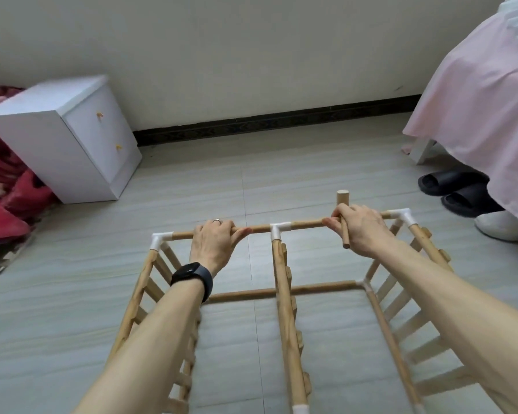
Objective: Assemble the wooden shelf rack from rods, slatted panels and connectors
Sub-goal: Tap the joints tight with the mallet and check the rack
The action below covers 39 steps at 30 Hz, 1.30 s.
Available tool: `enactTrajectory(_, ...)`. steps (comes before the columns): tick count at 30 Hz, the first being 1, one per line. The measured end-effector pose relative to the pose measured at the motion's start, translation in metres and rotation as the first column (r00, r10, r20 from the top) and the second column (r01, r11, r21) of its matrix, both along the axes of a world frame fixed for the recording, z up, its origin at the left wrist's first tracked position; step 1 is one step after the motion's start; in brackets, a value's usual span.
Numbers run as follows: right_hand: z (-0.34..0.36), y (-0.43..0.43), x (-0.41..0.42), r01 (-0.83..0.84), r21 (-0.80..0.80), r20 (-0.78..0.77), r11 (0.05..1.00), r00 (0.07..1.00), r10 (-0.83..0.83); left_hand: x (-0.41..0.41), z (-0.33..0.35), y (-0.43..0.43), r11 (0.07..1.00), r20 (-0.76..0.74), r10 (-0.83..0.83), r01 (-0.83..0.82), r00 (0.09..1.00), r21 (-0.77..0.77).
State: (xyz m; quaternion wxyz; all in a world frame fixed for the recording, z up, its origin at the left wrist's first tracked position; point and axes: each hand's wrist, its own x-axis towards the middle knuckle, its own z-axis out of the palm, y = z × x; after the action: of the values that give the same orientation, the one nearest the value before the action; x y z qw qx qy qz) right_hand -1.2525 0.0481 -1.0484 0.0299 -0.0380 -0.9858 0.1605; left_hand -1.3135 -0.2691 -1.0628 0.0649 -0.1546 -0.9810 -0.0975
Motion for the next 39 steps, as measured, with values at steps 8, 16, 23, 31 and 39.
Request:
enactTrajectory(8, 0.021, -0.022, 0.03, 0.013, -0.345, -0.279, 0.938, 0.953, -0.116, 0.035, 0.019, 0.018, 0.983, -0.045, 0.151, -0.145, 0.988, 0.11)
enactTrajectory(16, 0.068, -0.079, 0.114, 0.129, -0.974, 0.14, 0.187, 0.989, 0.048, 0.163, 0.021, 0.084, 0.893, 0.526, -0.031, -0.212, 0.85, 0.396)
enactTrajectory(23, 0.065, -0.089, 0.143, 0.167, -0.759, 0.129, 0.63, 0.986, -0.106, 0.186, 0.018, 0.07, 0.891, 0.552, 0.014, -0.261, 0.833, 0.371)
enactTrajectory(31, 0.043, -0.105, 0.114, 0.055, -0.323, 0.098, 0.945, 0.995, -0.025, 0.195, 0.008, 0.055, 0.876, 0.518, 0.085, -0.312, 0.851, 0.369)
enactTrajectory(39, 0.051, -0.121, 0.053, -0.058, -0.093, 0.076, 0.994, 0.995, 0.065, 0.196, 0.005, 0.061, 0.865, 0.469, 0.118, -0.323, 0.875, 0.385)
